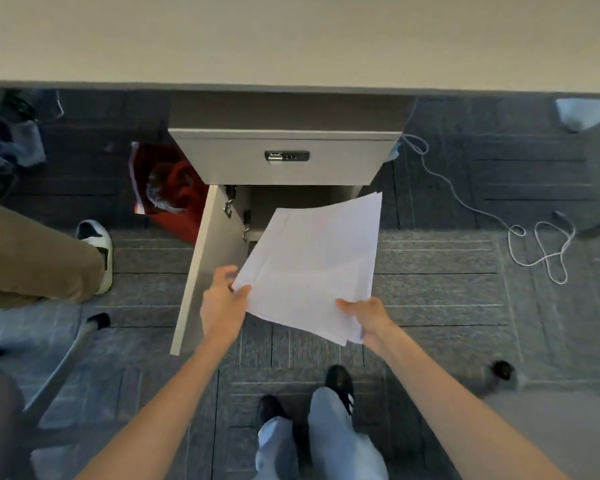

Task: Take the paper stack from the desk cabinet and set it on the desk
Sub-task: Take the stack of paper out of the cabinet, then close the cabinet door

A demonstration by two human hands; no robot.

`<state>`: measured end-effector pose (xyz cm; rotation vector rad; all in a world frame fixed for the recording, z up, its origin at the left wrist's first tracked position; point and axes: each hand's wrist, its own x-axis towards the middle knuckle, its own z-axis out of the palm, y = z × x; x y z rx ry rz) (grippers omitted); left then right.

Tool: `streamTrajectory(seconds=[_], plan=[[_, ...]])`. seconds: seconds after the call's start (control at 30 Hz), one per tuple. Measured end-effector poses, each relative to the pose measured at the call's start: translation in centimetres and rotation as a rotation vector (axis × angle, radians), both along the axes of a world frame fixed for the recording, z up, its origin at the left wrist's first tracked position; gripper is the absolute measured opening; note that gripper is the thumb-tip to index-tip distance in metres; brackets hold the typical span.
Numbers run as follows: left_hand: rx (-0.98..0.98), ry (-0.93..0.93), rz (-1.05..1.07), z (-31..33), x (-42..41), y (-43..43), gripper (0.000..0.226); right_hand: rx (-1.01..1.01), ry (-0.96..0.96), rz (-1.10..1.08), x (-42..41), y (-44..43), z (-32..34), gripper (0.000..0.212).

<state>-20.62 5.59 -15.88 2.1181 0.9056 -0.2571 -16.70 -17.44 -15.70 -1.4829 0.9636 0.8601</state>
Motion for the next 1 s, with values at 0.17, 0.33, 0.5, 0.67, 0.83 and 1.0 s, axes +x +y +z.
streamTrajectory(seconds=[0.17, 0.33, 0.5, 0.67, 0.83, 1.0], plan=[[0.397, -0.180, -0.246, 4.1, -0.1, 1.7, 0.046, -0.002, 0.002, -0.128, -1.5, -0.7, 4.6, 0.042], [0.142, 0.148, 0.001, 2.5, 0.4, 4.4, 0.083, -0.064, -0.028, -0.210, -1.9, -2.2, 6.0, 0.048], [-0.149, 0.204, 0.122, -2.4, -1.1, 6.7, 0.059, -0.083, -0.041, -0.272, -2.8, -4.3, 6.6, 0.045], [-0.382, 0.133, 0.238, 1.7, 0.0, 2.6, 0.042, -0.134, 0.000, -0.313, -4.0, -7.2, 6.6, 0.049], [-0.572, 0.090, 0.323, 1.4, 1.2, -2.5, 0.043, -0.149, 0.005, -0.351, -3.5, -10.5, 6.8, 0.049], [-0.791, 0.058, 0.402, 2.1, 6.9, -7.9, 0.046, -0.154, -0.014, -0.374, -1.4, -13.9, 6.7, 0.051]])
